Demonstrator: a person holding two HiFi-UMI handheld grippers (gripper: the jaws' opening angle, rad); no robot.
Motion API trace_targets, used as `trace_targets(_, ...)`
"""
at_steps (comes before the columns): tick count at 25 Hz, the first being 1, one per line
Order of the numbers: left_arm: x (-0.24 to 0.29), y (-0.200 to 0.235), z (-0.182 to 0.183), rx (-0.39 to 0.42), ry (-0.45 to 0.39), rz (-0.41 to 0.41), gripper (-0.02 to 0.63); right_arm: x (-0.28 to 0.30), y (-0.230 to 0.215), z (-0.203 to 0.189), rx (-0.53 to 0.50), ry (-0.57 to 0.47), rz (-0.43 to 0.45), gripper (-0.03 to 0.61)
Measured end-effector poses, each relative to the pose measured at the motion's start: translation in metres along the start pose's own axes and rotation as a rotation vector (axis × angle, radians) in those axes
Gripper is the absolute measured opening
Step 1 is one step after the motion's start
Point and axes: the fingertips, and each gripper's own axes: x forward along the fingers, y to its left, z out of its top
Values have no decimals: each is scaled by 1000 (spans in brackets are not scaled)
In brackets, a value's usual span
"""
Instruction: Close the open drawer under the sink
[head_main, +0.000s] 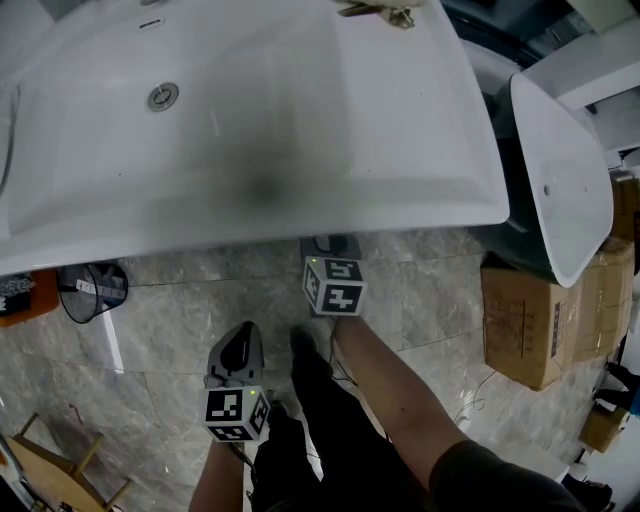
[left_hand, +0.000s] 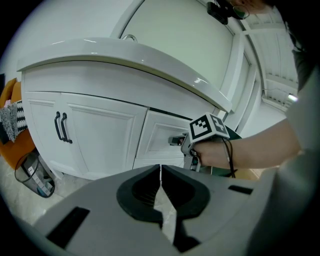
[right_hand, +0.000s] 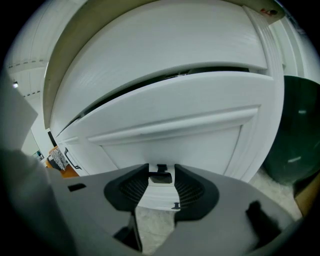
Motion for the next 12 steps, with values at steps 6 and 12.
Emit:
trace_targets(6,-1,0,1,2,-4,1,20,3,-1,3,25,-11,-12,169)
trace_targets(12,-9,0,-1,-14,-21,-1,20,-6,-1,-6,20,0,-26,170)
